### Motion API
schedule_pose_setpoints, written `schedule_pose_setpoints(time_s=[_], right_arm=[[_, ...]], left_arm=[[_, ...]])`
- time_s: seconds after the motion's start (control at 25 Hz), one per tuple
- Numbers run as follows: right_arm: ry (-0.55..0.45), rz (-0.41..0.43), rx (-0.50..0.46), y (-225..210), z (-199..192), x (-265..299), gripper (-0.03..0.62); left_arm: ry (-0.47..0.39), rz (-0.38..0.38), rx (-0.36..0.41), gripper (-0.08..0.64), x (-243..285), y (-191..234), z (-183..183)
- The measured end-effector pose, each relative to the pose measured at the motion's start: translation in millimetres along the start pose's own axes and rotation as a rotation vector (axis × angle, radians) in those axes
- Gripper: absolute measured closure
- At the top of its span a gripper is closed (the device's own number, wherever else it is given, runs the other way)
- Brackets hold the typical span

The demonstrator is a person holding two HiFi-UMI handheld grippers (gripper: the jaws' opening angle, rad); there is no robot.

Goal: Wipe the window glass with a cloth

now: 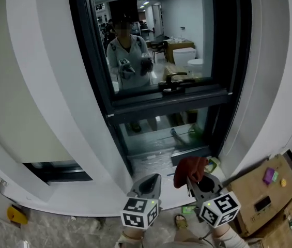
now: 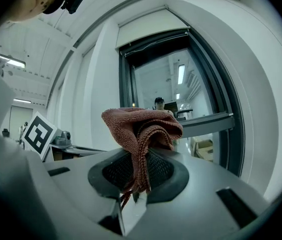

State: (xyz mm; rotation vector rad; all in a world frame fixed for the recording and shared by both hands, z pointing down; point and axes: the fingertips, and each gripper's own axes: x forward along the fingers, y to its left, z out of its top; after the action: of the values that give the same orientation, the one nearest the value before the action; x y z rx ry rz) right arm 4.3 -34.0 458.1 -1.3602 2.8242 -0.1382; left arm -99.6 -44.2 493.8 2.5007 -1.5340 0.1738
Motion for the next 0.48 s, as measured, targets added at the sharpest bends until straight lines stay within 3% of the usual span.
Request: schedule_pose_setpoints(time_s=[0.48], right_arm=[[0.003, 0.088, -0.04, -95.8, 41.8, 92.4, 0.531]], left_arm=[[0.001, 0.08, -0.012, 0.555, 108.8, 34.4, 48.3]])
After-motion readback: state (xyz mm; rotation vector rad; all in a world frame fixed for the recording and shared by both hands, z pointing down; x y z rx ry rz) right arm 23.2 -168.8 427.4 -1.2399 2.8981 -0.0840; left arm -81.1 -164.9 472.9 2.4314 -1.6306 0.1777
